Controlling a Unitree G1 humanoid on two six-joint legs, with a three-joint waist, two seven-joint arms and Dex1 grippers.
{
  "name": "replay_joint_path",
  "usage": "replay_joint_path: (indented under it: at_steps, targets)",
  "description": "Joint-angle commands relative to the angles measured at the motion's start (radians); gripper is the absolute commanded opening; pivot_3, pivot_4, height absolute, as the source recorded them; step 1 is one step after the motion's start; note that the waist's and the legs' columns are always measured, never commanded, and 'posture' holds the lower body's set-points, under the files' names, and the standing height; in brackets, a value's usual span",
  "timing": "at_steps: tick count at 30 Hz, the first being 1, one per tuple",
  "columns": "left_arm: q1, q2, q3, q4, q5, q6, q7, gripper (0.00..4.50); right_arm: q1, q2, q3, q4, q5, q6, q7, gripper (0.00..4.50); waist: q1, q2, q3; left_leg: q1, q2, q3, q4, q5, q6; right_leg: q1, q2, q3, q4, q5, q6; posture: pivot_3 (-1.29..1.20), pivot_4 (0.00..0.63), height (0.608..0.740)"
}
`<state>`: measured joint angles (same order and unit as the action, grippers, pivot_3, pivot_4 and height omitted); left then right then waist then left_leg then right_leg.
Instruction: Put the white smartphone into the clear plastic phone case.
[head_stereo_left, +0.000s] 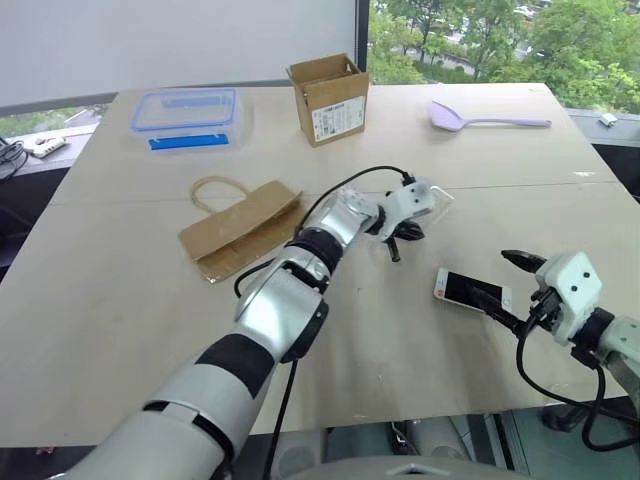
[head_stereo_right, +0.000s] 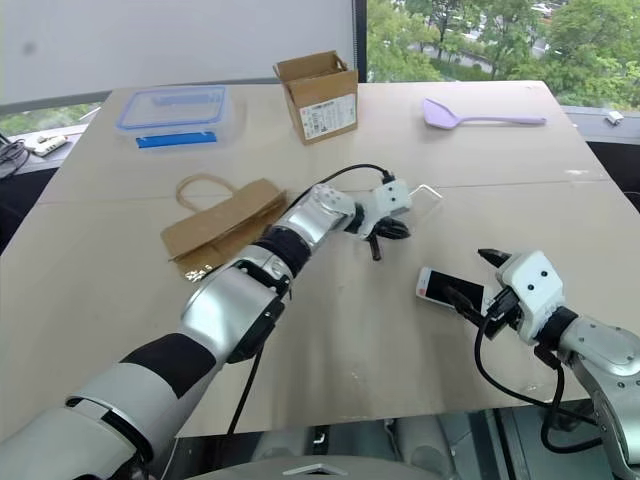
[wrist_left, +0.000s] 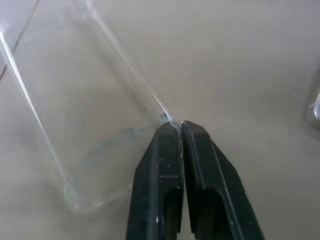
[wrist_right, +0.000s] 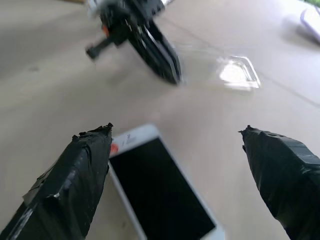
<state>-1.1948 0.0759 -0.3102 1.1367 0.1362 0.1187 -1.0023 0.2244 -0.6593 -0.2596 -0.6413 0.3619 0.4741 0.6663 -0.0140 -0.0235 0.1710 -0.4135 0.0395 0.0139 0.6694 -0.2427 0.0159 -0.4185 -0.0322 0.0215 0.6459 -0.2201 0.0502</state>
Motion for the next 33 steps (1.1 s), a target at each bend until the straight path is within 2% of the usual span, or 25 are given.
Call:
replay_joint_path:
  at_steps: [1,5,9,11,15,16,19,20,22,24,27,33]
  targets:
    - [0.089,0.102,0.035,-0.275,-0.057,0.14,-0.129,0.02,-0.006,-0.009,0.001,-0.043,0.015,-0.012,0.008,4.5,-0.008,0.0,0.0,0.0,0.0,0.0,0.0,0.0,0.0,-0.001,0.0,0.0,0.001,0.0,-0.001,0.0,0.15,0.74]
    - [0.354,0.306,0.049,-0.862,-0.14,0.447,-0.236,0.02,-0.005,-0.024,0.022,-0.058,0.035,-0.003,0.039,4.5,-0.017,0.001,0.0,0.0,0.001,0.0,-0.001,0.0,0.0,-0.004,0.001,0.002,0.009,0.001,-0.003,0.0,0.15,0.74]
    - [0.635,0.483,0.145,-1.345,-0.244,0.735,-0.203,0.02,0.015,-0.056,0.037,-0.09,0.097,0.009,0.111,4.5,-0.015,0.002,0.001,0.0,0.001,0.0,0.0,0.0,0.0,-0.005,0.0,0.001,0.011,0.0,-0.004,0.0,0.15,0.74]
    - [0.718,0.512,0.184,-1.476,-0.284,0.821,-0.16,0.02,0.025,-0.076,0.041,-0.1,0.118,0.008,0.142,4.5,-0.004,0.001,0.001,0.0,0.001,0.0,0.0,0.0,0.0,-0.005,-0.001,0.001,0.012,-0.002,-0.001,0.0,0.15,0.74]
    - [0.785,0.47,0.233,-1.596,-0.358,1.004,-0.034,0.02,0.016,-0.094,0.053,-0.087,0.132,0.008,0.16,4.5,0.022,0.001,0.001,0.001,0.0,-0.003,0.006,0.0,0.0,-0.001,-0.002,-0.001,0.012,-0.006,-0.003,0.0,0.15,0.74]
    - [0.782,0.455,0.24,-1.603,-0.374,1.037,-0.007,0.68,0.01,-0.097,0.061,-0.081,0.13,0.005,0.166,4.5,0.025,0.001,0.001,0.001,-0.001,-0.003,0.008,0.0,0.0,0.001,-0.002,-0.001,0.012,-0.006,-0.003,0.0,0.15,0.74]
    - [0.77,0.456,0.239,-1.604,-0.407,1.045,0.032,1.84,-0.001,-0.099,0.077,-0.072,0.133,0.0,0.18,4.5,0.025,0.001,0.001,0.002,-0.001,-0.003,0.012,0.0,0.0,0.003,-0.002,-0.001,0.012,-0.006,-0.002,0.0,0.15,0.74]
    - [0.767,0.461,0.239,-1.602,-0.414,1.035,0.042,2.46,-0.003,-0.099,0.078,-0.071,0.133,0.0,0.181,4.5,0.025,0.001,0.001,0.002,-0.001,-0.003,0.012,0.0,0.0,0.003,-0.002,-0.001,0.012,-0.005,-0.002,0.0,0.15,0.74]
    - [0.736,0.53,0.282,-1.562,-0.481,0.923,-0.074,3.21,-0.008,-0.09,0.09,-0.071,0.133,-0.005,0.18,4.5,0.024,0.001,0.001,0.001,-0.001,-0.004,0.012,0.0,0.0,0.002,-0.001,-0.001,0.013,-0.006,-0.002,0.0,0.15,0.74]
    - [0.691,0.64,0.269,-1.455,-0.477,0.752,-0.202,3.21,-0.004,-0.085,0.102,-0.071,0.124,-0.015,0.18,4.5,0.024,0.001,0.001,0.0,0.0,-0.005,0.012,0.0,0.0,0.001,0.0,-0.001,0.013,-0.006,-0.003,0.0,0.15,0.74]
    - [0.598,0.757,0.177,-1.206,-0.388,0.431,-0.373,3.21,0.011,-0.082,0.108,-0.073,0.113,-0.029,0.177,4.5,0.026,0.002,0.001,0.001,0.0,-0.005,0.01,0.0,0.0,0.0,0.001,-0.001,0.014,-0.006,-0.003,0.0,0.15,0.74]
    - [0.393,0.758,0.025,-0.738,-0.199,-0.049,-0.52,3.21,0.064,-0.072,0.093,-0.118,0.109,-0.032,0.139,4.5,0.03,0.001,0.001,-0.001,-0.002,-0.001,0.009,0.0,0.0,0.0,-0.001,0.0,0.01,-0.006,-0.003,0.0,0.15,0.74]
